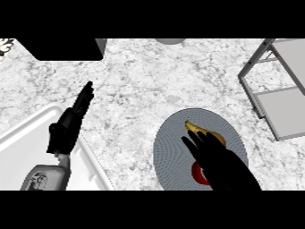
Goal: Pick the can from the placemat and place it in the tiered shelf
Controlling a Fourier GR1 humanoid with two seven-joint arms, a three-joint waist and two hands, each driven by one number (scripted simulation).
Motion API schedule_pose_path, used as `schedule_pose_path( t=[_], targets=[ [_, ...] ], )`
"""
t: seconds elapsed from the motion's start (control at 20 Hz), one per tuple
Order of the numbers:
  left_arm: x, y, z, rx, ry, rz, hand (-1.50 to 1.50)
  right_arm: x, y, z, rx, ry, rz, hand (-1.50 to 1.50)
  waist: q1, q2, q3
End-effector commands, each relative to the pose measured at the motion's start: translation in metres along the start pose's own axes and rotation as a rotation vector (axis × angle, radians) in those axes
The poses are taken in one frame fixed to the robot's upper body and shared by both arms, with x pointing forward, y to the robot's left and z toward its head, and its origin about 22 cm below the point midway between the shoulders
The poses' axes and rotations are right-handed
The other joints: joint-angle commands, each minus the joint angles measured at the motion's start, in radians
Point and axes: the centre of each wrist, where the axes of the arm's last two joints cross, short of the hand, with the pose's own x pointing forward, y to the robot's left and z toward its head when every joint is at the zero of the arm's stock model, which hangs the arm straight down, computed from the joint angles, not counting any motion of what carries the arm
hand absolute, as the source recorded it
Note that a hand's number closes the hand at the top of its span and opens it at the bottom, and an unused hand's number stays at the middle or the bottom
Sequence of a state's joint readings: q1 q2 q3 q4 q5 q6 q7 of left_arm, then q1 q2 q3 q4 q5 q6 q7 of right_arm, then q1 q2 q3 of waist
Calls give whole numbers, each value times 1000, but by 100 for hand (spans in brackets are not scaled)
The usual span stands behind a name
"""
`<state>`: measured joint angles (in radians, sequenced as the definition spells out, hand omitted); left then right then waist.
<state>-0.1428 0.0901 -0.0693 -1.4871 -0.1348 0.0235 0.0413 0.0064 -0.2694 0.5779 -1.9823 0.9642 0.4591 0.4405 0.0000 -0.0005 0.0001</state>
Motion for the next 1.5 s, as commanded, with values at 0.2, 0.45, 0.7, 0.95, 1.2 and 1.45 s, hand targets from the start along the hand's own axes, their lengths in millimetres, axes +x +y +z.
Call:
schedule_pose_path(
  t=[0.2, 0.45, 0.7, 0.95, 1.2, 1.45],
  targets=[
    [7, 8, -8, 11, 14, -5, 0, -9, 21, 4, 17, -8, -2, -150, -3, 0, 0],
    [-3, 6, 0, -5, 5, -2, 0, -18, 29, -1, 45, -16, 19, -150, -2, 0, 0],
    [-7, -3, -14, -10, 15, -1, 0, -11, 29, -9, 83, -24, 52, 150, -3, 0, 0],
    [-12, -10, 0, -19, 11, 3, 0, -6, 43, -12, 47, -69, 157, 150, -1, 0, 0],
    [3, 17, -14, 12, -10, -4, 0, -26, 30, -12, -1, -97, 119, 150, -1, 0, 0],
    [-4, 1, 3, 10, 2, 13, 0, -40, 38, 18, -44, -8, -5, 150, -5, -1, 0]
  ],
)
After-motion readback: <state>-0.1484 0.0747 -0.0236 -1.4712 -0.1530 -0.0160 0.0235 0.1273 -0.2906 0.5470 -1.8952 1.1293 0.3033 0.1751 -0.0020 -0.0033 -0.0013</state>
